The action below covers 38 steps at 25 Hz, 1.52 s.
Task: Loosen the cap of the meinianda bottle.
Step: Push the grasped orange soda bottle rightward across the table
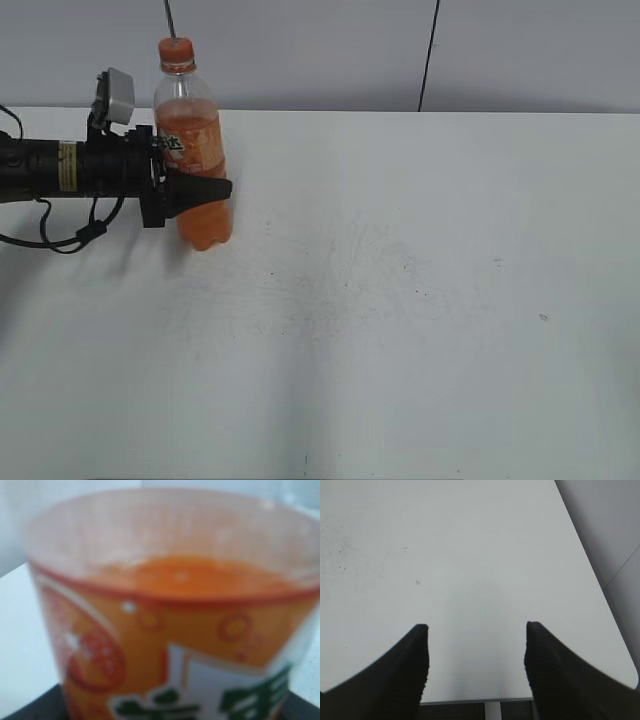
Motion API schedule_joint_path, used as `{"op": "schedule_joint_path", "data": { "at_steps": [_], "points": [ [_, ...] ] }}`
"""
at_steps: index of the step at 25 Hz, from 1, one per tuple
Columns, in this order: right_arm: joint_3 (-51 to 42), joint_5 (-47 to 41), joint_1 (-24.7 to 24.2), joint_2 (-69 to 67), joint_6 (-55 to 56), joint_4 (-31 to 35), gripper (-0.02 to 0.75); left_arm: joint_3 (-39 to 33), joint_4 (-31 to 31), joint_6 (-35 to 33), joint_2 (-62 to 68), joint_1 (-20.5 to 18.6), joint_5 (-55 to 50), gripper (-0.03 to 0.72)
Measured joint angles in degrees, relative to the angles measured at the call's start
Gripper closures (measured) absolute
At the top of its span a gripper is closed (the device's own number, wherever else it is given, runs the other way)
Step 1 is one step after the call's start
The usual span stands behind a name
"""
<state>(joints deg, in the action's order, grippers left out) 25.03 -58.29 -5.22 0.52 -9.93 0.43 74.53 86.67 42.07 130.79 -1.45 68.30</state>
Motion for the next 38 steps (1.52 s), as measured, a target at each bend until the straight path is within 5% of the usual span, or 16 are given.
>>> {"op": "schedule_joint_path", "data": {
  "at_steps": [13, 26, 38],
  "points": [
    [0.0, 0.0, 0.0, 0.0, 0.0, 0.0, 0.279, -1.3, -1.8, 1.7, -3.1, 5.6, -1.7, 0.270],
    [0.0, 0.0, 0.0, 0.0, 0.0, 0.0, 0.279, -2.2, -7.4, -1.7, -3.3, 18.7, -1.7, 0.270],
    [0.0, 0.0, 0.0, 0.0, 0.0, 0.0, 0.279, -4.8, -10.6, -8.4, -0.4, 19.2, -1.8, 0.270]
  ]
}}
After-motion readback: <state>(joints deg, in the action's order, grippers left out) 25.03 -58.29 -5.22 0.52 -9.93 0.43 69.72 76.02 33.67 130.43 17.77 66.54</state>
